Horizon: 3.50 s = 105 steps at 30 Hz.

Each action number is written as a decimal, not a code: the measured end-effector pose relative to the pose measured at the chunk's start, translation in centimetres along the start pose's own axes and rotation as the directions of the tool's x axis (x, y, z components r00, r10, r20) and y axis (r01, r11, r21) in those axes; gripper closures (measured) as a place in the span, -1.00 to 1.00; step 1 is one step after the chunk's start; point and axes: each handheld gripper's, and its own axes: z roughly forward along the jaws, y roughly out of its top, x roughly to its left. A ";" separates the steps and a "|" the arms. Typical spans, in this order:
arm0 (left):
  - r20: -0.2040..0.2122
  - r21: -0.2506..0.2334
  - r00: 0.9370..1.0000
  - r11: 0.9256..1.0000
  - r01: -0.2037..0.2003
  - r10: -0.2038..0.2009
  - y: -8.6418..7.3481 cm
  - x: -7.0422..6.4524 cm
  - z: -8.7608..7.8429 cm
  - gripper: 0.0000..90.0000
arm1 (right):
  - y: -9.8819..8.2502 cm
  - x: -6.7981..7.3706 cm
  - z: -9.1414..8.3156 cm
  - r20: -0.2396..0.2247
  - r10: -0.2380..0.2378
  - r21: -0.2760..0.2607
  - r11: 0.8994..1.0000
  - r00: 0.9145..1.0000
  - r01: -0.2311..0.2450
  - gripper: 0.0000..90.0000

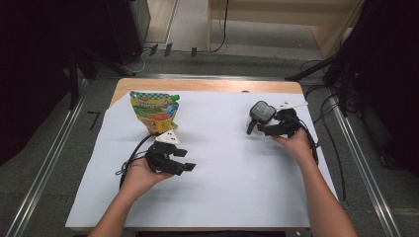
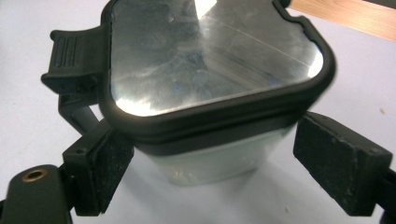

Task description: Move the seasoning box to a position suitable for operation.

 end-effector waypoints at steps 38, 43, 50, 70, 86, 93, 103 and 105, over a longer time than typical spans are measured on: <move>0.004 0.008 1.000 1.000 0.018 -0.018 -0.6 0.4 -0.1 -0.16 | 0.1 0.7 3.3 0.010 0.031 -0.094 0.995 0.999 -0.030 -0.68; 0.006 0.006 1.000 1.000 0.020 -0.020 -0.6 0.5 -0.1 -0.16 | 0.1 0.8 3.2 0.001 0.039 -0.097 0.995 0.999 -0.038 -0.68; 0.006 0.001 1.000 1.000 0.023 -0.023 -0.6 0.5 -0.2 -0.16 | 0.4 0.9 2.3 0.001 0.033 -0.113 0.993 0.999 -0.033 -0.67; 0.016 -0.007 1.000 1.000 0.017 -0.017 -0.1 0.5 0.2 -0.16 | 0.1 3.9 -1.5 -0.029 -0.014 -0.109 0.994 0.999 0.011 -0.67; 0.018 -0.004 1.000 1.000 0.006 -0.006 0.2 0.5 0.6 -0.15 | -2.0 8.5 -3.1 -0.080 -0.060 -0.106 0.993 0.995 0.052 -0.66; 0.012 -0.001 1.000 1.000 -0.001 0.001 0.3 0.7 0.6 -0.15 | -2.8 10.5 -2.8 -0.123 -0.084 -0.098 0.993 0.989 0.072 -0.66; 0.005 -0.024 1.000 0.999 0.020 -0.020 0.2 1.1 -0.1 -0.14 | -2.6 13.6 -2.0 -0.189 -0.127 -0.100 0.989 0.974 0.109 -0.66; 0.004 -0.026 1.000 1.000 0.018 -0.018 0.2 1.1 -0.1 -0.14 | -2.6 14.2 -1.6 -0.202 -0.126 -0.096 0.990 0.971 0.108 -0.66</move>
